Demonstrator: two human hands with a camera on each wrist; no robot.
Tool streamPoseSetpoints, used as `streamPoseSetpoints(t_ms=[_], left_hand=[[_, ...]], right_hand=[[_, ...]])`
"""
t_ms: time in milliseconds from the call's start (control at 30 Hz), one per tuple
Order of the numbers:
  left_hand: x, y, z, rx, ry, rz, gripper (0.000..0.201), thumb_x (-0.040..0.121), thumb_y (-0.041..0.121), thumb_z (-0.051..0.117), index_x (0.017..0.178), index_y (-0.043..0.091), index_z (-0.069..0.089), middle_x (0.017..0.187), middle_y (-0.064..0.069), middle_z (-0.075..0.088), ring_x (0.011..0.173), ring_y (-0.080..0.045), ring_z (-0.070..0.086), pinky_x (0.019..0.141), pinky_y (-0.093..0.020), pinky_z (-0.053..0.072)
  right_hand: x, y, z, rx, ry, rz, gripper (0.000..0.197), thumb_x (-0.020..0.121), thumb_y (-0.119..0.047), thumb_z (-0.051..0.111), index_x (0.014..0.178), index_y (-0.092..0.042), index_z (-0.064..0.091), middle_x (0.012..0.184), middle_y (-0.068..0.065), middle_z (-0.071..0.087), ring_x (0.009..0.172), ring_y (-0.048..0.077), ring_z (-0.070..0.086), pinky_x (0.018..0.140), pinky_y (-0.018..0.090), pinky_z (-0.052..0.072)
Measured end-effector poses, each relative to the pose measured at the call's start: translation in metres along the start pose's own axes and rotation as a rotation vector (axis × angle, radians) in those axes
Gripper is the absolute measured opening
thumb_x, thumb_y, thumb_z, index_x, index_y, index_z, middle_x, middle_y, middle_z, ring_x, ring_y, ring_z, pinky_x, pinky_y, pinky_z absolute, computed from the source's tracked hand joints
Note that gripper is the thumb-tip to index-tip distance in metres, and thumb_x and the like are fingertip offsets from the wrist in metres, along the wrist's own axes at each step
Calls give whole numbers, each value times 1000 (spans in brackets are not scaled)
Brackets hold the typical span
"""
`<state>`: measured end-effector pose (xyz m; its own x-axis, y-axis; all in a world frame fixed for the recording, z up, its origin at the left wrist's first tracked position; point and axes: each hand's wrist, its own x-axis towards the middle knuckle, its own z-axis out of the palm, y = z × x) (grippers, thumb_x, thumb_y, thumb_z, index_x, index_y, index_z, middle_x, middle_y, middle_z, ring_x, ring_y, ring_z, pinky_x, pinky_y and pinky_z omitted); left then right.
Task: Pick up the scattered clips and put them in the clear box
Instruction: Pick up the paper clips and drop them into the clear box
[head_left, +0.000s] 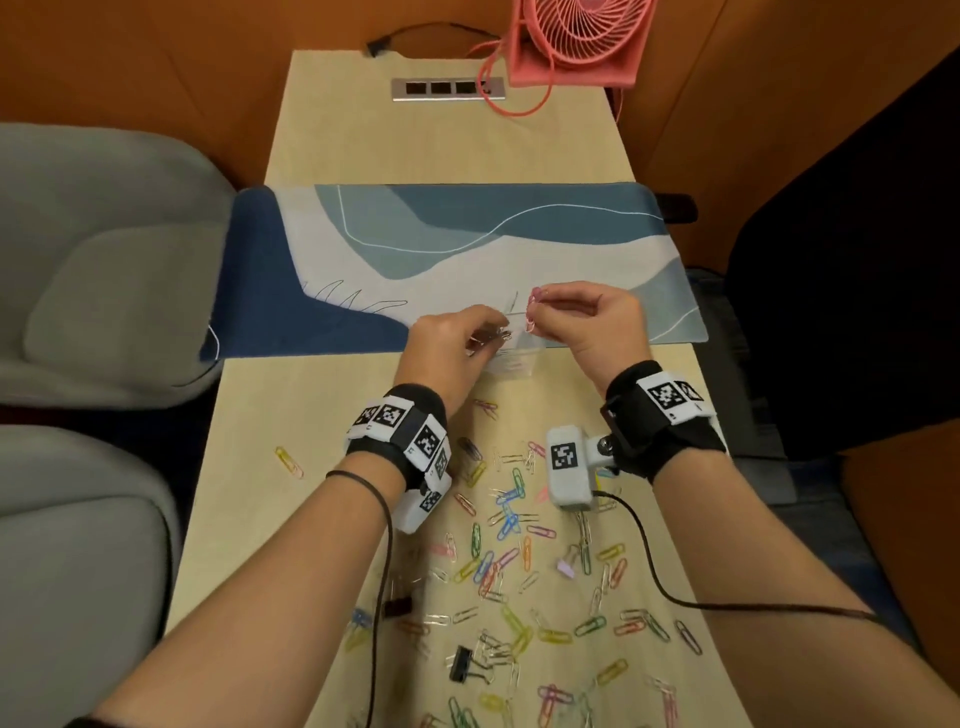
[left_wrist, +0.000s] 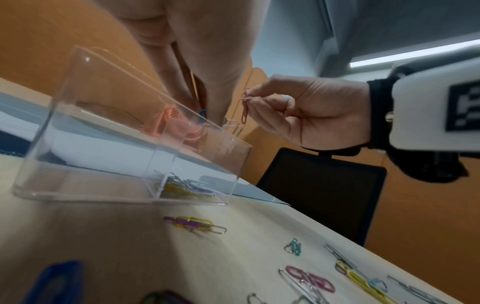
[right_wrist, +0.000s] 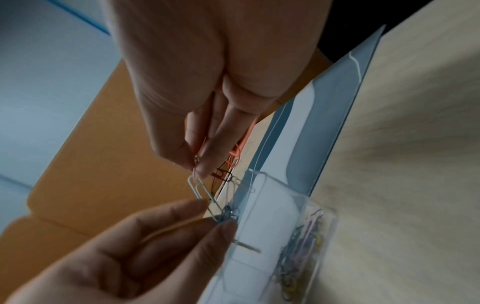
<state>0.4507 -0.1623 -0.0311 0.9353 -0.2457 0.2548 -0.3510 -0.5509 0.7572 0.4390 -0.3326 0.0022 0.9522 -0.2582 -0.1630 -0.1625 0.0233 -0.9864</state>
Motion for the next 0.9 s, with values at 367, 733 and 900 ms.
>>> streamPoseSetpoints(t_ms=[367,733,900], left_hand=[[-1,3,-8,181,-71,39,8,84,21,74,88,17,79,86,2,75,79,-15,64,81,-32,53],[-25,-10,-37,205,46,-30,7,82,29,71,78,24,73,80,11,68,81,-12,57,80,-31,45],[-55,-1,-49,33,15,-89,4,80,29,75,78,25,75,76,13,67,72,-6,56,66,-23,46]], right_hand=[[1,7,6,-556,-82,-332,13,73,-12,76,86,-16,77,75,-5,74,66,5,69,73,17,56],[9,0,20,-977,-276,-464,16,76,-8,67,86,-16,77,80,-1,73,70,9,64,79,27,56],[-6,-15,21,-1075,-318,-455,25,78,-11,64,101,-16,74,91,3,73,83,16,65,85,33,55]])
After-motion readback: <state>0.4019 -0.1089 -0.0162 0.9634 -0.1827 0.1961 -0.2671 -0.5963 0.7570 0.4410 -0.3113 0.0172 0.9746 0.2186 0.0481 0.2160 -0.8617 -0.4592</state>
